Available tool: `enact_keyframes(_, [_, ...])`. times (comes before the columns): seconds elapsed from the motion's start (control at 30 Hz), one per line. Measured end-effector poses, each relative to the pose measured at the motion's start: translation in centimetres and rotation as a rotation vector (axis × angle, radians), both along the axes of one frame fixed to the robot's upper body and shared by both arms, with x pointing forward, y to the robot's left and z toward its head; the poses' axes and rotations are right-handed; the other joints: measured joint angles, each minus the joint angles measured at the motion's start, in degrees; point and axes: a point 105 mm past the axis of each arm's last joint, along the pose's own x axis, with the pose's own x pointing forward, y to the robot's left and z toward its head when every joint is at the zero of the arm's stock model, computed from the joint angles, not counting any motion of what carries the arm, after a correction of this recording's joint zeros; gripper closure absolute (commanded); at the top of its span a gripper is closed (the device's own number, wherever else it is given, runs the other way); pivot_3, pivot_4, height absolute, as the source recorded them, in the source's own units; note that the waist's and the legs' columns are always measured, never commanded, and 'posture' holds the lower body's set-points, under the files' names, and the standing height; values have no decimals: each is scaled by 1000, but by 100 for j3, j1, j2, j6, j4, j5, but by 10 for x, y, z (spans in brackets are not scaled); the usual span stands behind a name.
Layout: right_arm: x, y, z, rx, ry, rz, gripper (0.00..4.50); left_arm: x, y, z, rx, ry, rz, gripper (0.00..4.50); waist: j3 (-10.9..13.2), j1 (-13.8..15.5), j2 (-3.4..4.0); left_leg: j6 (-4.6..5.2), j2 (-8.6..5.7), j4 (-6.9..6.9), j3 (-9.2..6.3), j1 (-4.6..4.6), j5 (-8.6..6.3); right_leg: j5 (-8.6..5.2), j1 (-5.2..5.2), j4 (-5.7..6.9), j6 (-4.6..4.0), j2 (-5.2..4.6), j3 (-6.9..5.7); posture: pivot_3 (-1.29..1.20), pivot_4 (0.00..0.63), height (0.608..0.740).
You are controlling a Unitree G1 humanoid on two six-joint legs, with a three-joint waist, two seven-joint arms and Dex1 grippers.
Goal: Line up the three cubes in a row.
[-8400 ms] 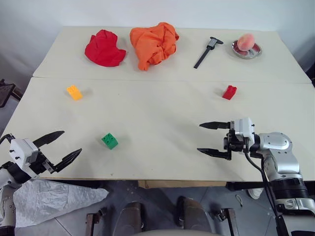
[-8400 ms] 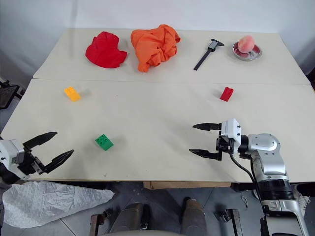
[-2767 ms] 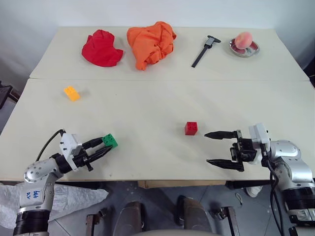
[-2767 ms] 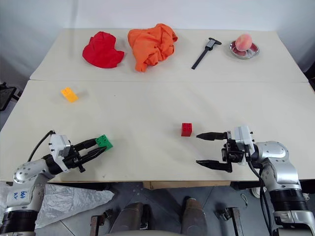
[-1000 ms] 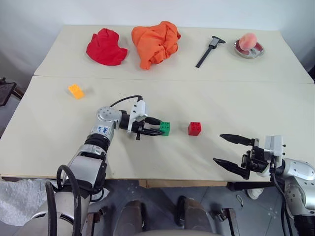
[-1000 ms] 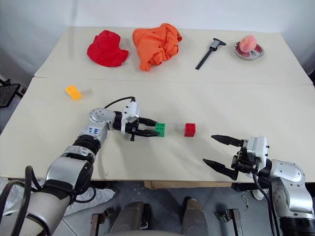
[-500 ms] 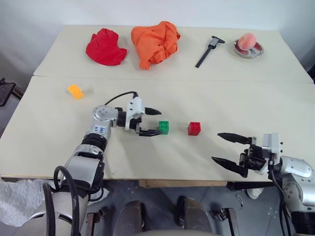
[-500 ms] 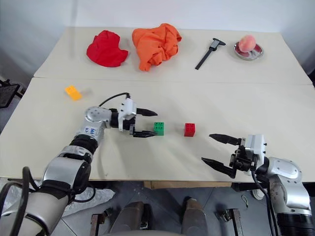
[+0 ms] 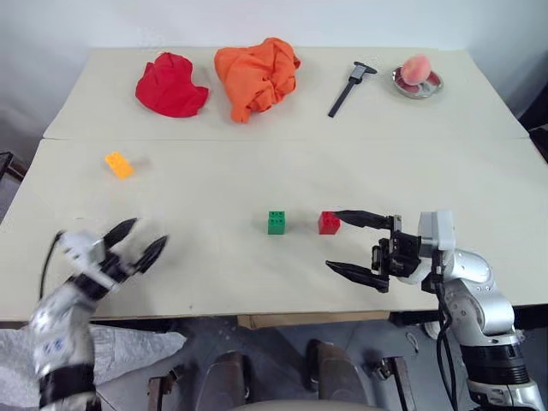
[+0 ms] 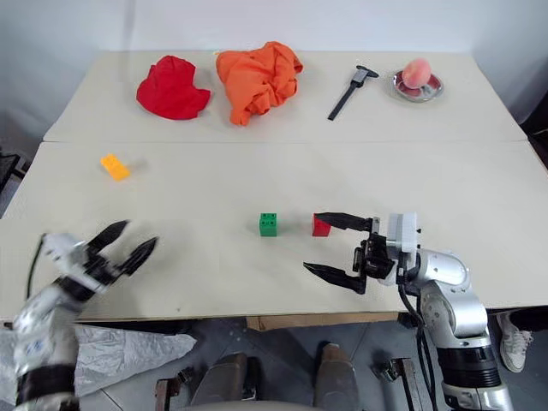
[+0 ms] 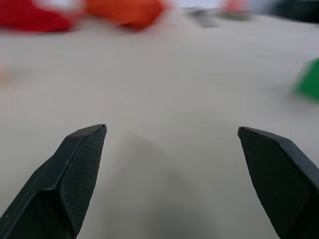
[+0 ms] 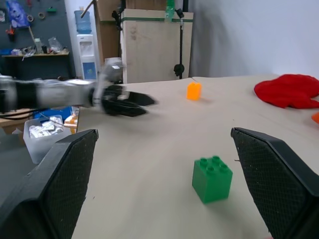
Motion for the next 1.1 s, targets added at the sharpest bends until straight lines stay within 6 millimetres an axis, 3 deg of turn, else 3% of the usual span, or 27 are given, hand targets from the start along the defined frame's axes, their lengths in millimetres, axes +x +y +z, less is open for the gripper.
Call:
enact_keyframes(0.13, [1, -5, 2, -23, -7, -14, 0, -27, 29, -4, -32, 3, 278, 23, -7, 112, -11, 3, 2, 9, -1, 5, -11, 5, 6, -2, -4, 0, 10, 0, 150, 740])
enact_keyframes(0.23, [1, -12, 4, -30, 0, -31, 0, -42, 25, -6, -39, -13, 357, 23, -9, 122, -14, 1, 4, 7, 6, 5, -17, 5, 3, -3, -5, 1, 9, 0, 150, 740])
enact_keyframes(0.3, [3, -15, 6, -22, 19, -40, 0, -39, 17, -1, -49, -28, 358, 23, -10, 139, -15, 0, 6, 7, 6, 3, -17, 4, 1, -1, -7, 4, 6, 0, 150, 740])
enact_keyframes(0.4, [3, -16, 4, -30, 46, -38, 0, -23, 1, 15, -75, -62, 345, 23, -11, 131, -15, 0, 6, 8, 10, 4, -17, 4, 1, -1, -7, 4, 9, 0, 150, 740])
enact_keyframes(0.57, [2, -15, 2, -42, 86, -5, 0, 35, -7, 39, -213, 10, 492, 23, -15, 128, -20, 0, 4, 8, 9, 4, -14, 4, 2, 2, -6, 8, 10, 0, 150, 740])
enact_keyframes(0.77, [1, -13, -1, -53, 121, 19, 0, 87, -30, 62, -197, 78, 568, 23, -16, 125, -23, -1, 1, 1, 13, 0, -16, 4, -1, -8, -6, 13, 7, 0, 150, 740])
enact_keyframes(0.9, [1, -9, -2, -41, 129, 16, 0, 118, -28, 60, -182, 120, 658, 23, -17, 130, -24, -2, 0, 2, 15, 0, -15, 4, 0, -10, -6, 16, 7, 0, 150, 740])
enact_keyframes(1.1, [1, -7, -4, -41, 139, 19, 0, 140, -21, 60, -165, 135, 770, 23, -16, 127, -26, -2, 0, -2, 14, -3, -15, 4, 0, -15, -5, 16, 4, 0, 150, 740])
